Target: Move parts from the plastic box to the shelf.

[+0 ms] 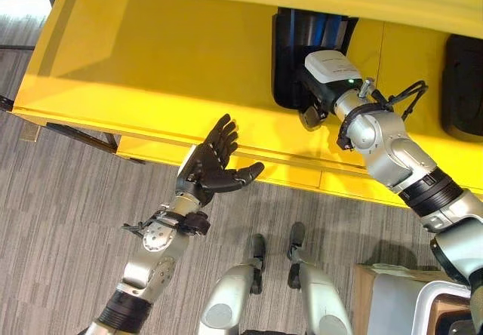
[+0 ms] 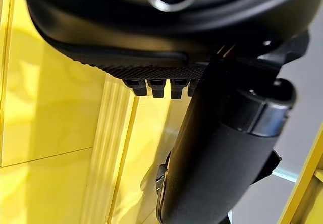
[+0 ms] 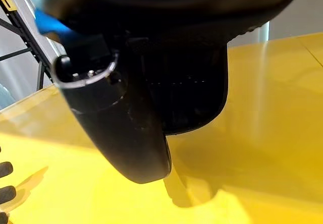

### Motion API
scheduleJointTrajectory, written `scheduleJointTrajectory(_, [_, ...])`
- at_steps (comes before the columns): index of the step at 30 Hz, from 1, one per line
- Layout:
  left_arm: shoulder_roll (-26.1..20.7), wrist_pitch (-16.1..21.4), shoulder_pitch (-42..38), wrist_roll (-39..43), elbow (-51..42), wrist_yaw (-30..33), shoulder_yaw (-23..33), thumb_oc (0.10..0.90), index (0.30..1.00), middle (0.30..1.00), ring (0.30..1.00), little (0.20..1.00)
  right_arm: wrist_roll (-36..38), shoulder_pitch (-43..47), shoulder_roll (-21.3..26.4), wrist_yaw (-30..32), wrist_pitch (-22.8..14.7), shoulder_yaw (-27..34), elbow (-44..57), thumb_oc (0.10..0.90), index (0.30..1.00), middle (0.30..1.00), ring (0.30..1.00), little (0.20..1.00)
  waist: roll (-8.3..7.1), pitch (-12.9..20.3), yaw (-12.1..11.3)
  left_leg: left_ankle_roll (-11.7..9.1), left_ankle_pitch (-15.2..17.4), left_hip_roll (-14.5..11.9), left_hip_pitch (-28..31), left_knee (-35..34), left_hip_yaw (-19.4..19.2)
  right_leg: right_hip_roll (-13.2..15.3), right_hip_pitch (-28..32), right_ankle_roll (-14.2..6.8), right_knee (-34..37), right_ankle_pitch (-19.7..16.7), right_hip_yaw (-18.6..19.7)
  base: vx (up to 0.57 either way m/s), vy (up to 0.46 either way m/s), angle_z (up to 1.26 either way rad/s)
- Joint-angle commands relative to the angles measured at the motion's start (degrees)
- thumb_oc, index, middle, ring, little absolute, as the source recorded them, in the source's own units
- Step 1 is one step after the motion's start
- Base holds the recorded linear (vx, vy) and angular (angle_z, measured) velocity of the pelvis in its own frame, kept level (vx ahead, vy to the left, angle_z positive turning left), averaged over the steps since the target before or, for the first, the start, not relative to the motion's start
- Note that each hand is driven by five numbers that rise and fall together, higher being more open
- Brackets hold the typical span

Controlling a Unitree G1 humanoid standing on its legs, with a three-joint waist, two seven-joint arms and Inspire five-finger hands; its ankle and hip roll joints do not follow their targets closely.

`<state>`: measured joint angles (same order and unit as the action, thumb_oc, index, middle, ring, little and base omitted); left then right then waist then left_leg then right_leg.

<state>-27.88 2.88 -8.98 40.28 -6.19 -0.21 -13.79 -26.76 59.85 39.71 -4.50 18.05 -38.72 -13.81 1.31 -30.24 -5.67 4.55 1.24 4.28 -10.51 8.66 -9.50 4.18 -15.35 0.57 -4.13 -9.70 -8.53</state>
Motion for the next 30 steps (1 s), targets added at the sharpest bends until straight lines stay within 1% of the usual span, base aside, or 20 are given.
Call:
scheduleJointTrajectory(1, [0.91, -0.27, 3.41, 1.01, -4.14, -1.54, -5.28, 0.900, 1.000, 1.000, 1.000, 1.000, -1.09, 13.23, 0.56, 8.12, 1.11, 1.91, 4.74, 0.400, 0.300, 0.300, 0.300, 0.300, -0.64, 3.42, -0.21, -3.60, 5.18, -4.12, 0.00, 5.35, 0.77, 1.25, 1.26, -4.56, -5.59, 8.58, -0.43, 0.00, 0.000, 0.00])
scheduleJointTrajectory(4, [0.94, -0.37, 3.36, 1.01, -4.24, -1.26, -5.45, 0.900, 1.000, 1.000, 1.000, 1.000, -0.78, 12.93, 0.72, 9.16, 2.53, 2.26, 4.27, 0.400, 0.300, 0.300, 0.300, 0.300, -0.54, 3.39, 0.02, -3.59, 5.17, -4.10, 0.14, 5.27, 0.66, 1.21, 1.44, -4.49, -5.42, 8.51, -0.26, 0.00, 0.000, 0.00])
scheduleJointTrajectory(5, [0.80, -0.15, 3.24, 1.27, -4.12, -1.11, -5.58, 0.900, 1.000, 1.000, 1.000, 1.000, 0.58, 13.03, 1.08, 10.01, 2.84, 2.56, 2.77, 0.400, 0.300, 0.300, 0.300, 0.300, -0.39, 3.39, 0.23, -3.54, 5.21, -4.04, 0.29, 5.17, 0.55, 1.28, 1.52, -4.56, -5.29, 8.45, -0.12, 0.00, 0.000, 0.00])
scheduleJointTrajectory(6, [0.66, -0.03, 3.32, 1.46, -4.24, -0.86, -5.53, 0.900, 1.000, 1.000, 1.000, 1.000, 0.58, 12.86, 1.20, 9.51, 3.53, 3.19, 2.29, 0.400, 0.300, 0.300, 0.300, 0.300, -0.22, 3.36, 0.42, -3.53, 5.26, -4.00, 0.17, 5.37, 0.47, 1.28, 1.39, -4.55, -5.39, 8.46, -0.05, 0.00, 0.000, 0.00])
scheduleJointTrajectory(7, [0.71, 0.17, 2.82, 1.75, -3.84, -0.55, -5.69, 0.900, 1.000, 1.000, 1.000, 1.000, 0.10, 12.93, 1.04, 9.01, 2.87, 3.25, 1.08, 0.400, 0.300, 0.300, 0.300, 0.300, -0.08, 3.26, 0.69, -3.53, 5.32, -4.03, 0.07, 5.56, 0.35, 1.29, 1.29, -4.48, -5.45, 8.49, 0.14, 0.00, 0.000, 0.00])
scheduleJointTrajectory(15, [1.02, 0.33, 2.22, 2.03, -3.47, -0.41, -6.24, 0.900, 1.000, 1.000, 1.000, 1.000, -1.40, 13.87, 1.08, 8.28, 3.95, 2.03, -1.94, 0.400, 0.300, 0.300, 0.300, 0.300, 0.26, 3.07, 0.99, -3.67, 5.08, -4.04, 0.00, 5.34, 0.25, 1.23, 1.19, -4.38, -5.32, 8.40, 0.29, -0.01, 0.002, -0.01])
scheduleJointTrajectory(23, [0.76, 0.23, 2.12, 2.25, -3.64, -0.68, -6.21, 0.900, 1.000, 1.000, 1.000, 1.000, -1.86, 13.62, 1.51, 7.17, 2.73, 1.68, -2.12, 0.400, 0.300, 0.300, 0.300, 0.300, 0.28, 2.82, 1.34, -3.63, 5.17, -4.04, -0.41, 5.73, 0.11, 1.19, 0.58, -4.46, -5.52, 8.30, 0.71, 0.00, 0.000, 0.00])
scheduleJointTrajectory(25, [1.11, 0.29, 1.77, 1.99, -3.28, -0.67, -6.51, 0.900, 1.000, 1.000, 1.000, 1.000, -2.57, 13.80, 1.08, 6.84, 1.37, 0.95, -2.61, 0.400, 0.300, 0.300, 0.300, 0.300, 0.41, 2.68, 1.53, -3.53, 5.19, -3.91, -0.40, 5.64, 0.01, 1.18, 0.42, -4.45, -5.45, 8.16, 1.08, 0.00, 0.000, 0.00])
scheduleJointTrajectory(30, [0.95, 0.40, 1.94, 2.42, -3.89, -0.46, -6.38, 0.900, 1.000, 1.000, 1.000, 1.000, -3.82, 12.79, 0.94, 5.87, 1.39, 0.96, 0.22, 0.400, 0.300, 0.300, 0.300, 0.300, 0.50, 2.38, 1.86, -3.46, 5.10, -3.78, -0.31, 5.44, -0.05, 1.25, 0.13, -4.59, -5.71, 8.10, 1.44, 0.00, 0.000, 0.00])
